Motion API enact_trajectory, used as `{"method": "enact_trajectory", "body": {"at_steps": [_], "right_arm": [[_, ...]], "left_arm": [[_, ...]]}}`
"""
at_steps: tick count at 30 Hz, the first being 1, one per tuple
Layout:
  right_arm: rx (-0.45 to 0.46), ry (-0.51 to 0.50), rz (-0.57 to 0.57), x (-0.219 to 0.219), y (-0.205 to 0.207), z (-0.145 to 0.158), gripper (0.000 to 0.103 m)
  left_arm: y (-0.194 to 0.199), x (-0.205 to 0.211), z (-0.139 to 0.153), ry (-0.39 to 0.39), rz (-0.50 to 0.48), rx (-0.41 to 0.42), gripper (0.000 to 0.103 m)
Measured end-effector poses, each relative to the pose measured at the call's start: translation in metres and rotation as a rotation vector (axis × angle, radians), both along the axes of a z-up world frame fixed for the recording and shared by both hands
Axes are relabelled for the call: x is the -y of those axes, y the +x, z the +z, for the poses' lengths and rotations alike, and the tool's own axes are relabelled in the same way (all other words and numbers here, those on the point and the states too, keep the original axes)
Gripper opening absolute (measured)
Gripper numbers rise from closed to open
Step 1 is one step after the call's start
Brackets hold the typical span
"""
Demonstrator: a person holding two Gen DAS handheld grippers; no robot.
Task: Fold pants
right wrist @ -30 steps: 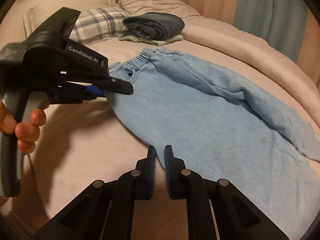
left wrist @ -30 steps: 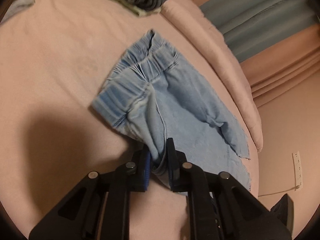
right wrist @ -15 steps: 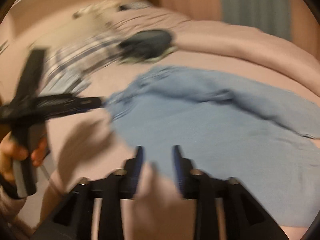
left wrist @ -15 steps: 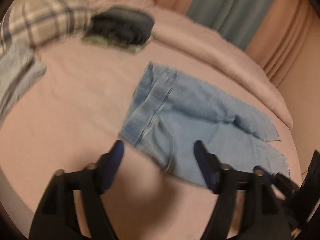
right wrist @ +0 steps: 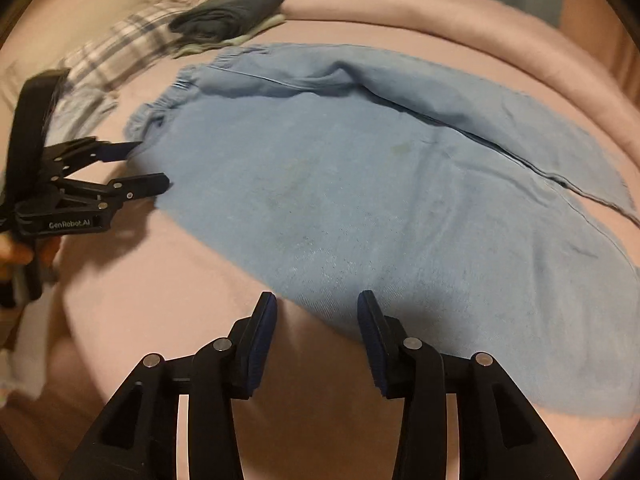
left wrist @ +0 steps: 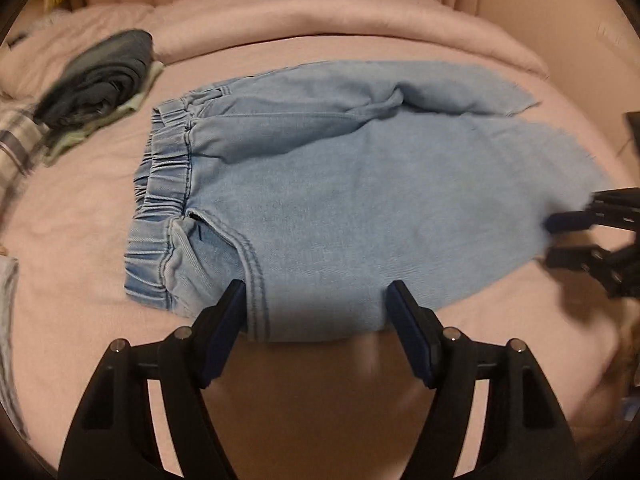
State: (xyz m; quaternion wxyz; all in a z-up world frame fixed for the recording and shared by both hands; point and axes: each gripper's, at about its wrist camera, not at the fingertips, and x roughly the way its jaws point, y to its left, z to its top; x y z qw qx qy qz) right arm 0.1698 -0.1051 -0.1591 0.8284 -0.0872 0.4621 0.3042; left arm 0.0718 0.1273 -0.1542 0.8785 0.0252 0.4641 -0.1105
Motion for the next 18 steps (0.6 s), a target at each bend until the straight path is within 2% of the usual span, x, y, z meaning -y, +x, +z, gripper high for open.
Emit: {"method": "enact_trajectory", "body": {"at_steps": [2,3,5,7,9,11,13,15,18], "right_arm": [[0.025,0.028,0.007,0.011,0.014,0.015,0.045],[0.052,0.033,0.0,0.015,0.021,0.021,0.05],[0.108,0.061,-0.016,0.019,0.049,0.037,0.053],[0.134,0.086,-0.023,0.019,0.086,0.048,0.054],[0.152,0.065,-0.036,0.014,0.126,0.051,0.054],[0.159,0.031,-0.044,0.002,0.162,0.052,0.055],[0.157,-0.008,-0.045,-0.006,0.198,0.05,0.055],[0.142,-0.048,-0.036,-0.01,0.227,0.046,0.055],[0.13,-0.109,0.021,-0.027,0.261,0.039,0.055]], "left_arm": [[0.017,-0.012,0.015,-0.004,0.024,0.036,0.074],[0.029,-0.008,0.021,0.01,0.03,0.063,0.077],[0.06,-0.011,0.037,0.049,0.034,0.129,0.081],[0.083,-0.012,0.045,0.054,0.018,0.161,0.084],[0.121,-0.014,0.048,0.066,0.007,0.151,0.084],[0.162,-0.02,0.045,0.113,0.0,0.143,0.084],[0.187,-0.028,0.04,0.119,-0.005,0.108,0.084],[0.218,-0.04,0.033,0.078,-0.016,0.052,0.083],[0.244,-0.053,0.025,0.031,-0.038,0.017,0.082]]}}
